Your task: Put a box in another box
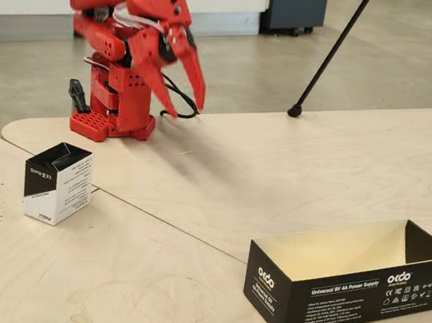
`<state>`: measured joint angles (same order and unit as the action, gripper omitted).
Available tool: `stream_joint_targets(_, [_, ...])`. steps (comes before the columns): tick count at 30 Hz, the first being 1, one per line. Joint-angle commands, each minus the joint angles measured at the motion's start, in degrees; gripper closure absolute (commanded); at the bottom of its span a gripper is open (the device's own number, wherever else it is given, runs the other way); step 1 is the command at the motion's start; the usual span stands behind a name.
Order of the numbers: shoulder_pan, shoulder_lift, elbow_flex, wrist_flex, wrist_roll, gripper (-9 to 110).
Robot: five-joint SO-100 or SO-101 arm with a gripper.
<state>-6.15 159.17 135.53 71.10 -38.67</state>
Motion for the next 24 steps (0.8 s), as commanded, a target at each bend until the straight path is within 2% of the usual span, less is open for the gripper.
stream_joint_targets(1, [6.15,-22.24,-27.33,1.58,7.56,78])
stream_joint_targets(3, [10.02,-28.3,-32.43,2.46,7.56,74])
stream_joint_targets(9, [21.18,-40.43,-40.52,4.22,-1.23,68])
stream_joint_targets(12, [25.22,-42.8,-42.45,7.65,-8.0,62])
stream_joint_targets(16, [30.15,-43.24,-41.66,9.4,-20.74,60])
stream_joint_targets(24, [35.42,-43.86,-32.52,1.67,-40.87,57])
